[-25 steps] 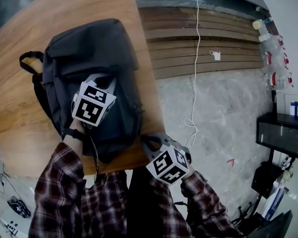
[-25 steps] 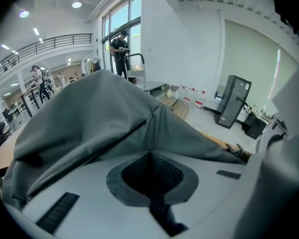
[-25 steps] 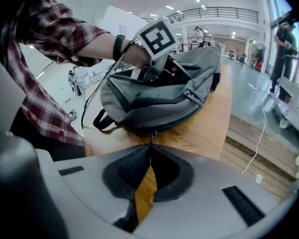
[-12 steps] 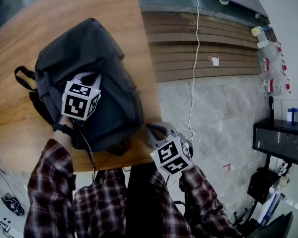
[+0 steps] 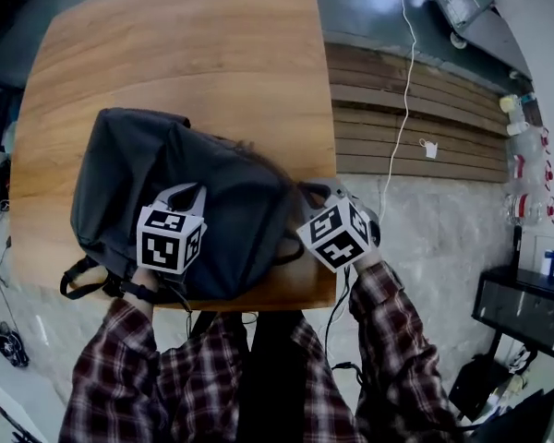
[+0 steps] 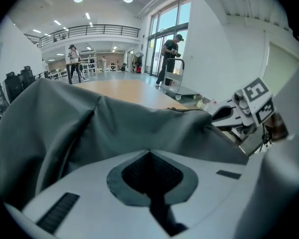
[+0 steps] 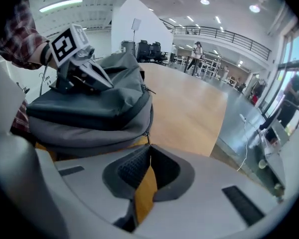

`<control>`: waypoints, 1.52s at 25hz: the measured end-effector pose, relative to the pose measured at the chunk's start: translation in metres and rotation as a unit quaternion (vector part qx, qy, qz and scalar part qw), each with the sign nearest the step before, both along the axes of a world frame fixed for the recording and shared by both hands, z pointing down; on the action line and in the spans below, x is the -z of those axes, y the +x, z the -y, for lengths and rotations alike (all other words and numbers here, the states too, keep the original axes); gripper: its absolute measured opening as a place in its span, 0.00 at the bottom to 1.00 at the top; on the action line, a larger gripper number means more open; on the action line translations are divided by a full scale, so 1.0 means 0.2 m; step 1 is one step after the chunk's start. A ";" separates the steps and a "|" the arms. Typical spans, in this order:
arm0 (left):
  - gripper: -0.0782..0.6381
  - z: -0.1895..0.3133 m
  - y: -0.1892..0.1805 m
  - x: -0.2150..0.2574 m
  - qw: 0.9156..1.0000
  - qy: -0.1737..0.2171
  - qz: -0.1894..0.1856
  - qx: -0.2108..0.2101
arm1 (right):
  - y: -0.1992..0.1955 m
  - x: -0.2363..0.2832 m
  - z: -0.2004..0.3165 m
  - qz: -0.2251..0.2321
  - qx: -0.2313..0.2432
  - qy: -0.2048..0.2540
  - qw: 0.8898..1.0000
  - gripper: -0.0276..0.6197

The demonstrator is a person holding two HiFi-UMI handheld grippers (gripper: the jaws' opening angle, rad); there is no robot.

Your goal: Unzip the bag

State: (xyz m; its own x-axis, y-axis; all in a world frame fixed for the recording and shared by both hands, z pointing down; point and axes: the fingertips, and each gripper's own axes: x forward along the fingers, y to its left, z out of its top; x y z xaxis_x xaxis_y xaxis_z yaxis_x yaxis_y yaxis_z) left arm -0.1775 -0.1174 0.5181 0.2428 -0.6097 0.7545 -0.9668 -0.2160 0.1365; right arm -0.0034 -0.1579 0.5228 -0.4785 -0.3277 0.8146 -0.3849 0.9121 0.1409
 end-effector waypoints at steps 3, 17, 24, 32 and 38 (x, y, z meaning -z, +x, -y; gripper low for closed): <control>0.12 -0.03 -0.02 -0.01 1.000 -0.003 0.000 0.017 | -0.10 -0.01 0.09 -0.010 0.016 0.008 1.000 0.07; 0.12 0.03 0.55 0.10 0.906 0.067 0.098 -0.407 | -0.17 -0.01 0.04 0.012 0.012 -0.011 1.000 0.06; 0.12 0.07 0.58 -0.05 0.893 0.002 0.062 -0.446 | -0.07 -0.03 -0.12 0.012 -0.008 -0.032 0.999 0.06; 0.12 0.24 0.59 -0.05 0.919 -0.008 0.035 -0.394 | 0.03 0.04 -0.47 0.057 -0.065 -0.065 0.994 0.06; 0.12 0.44 0.58 -0.05 0.940 -0.001 0.040 -0.339 | -0.01 0.13 -0.68 0.104 -0.103 -0.088 0.985 0.06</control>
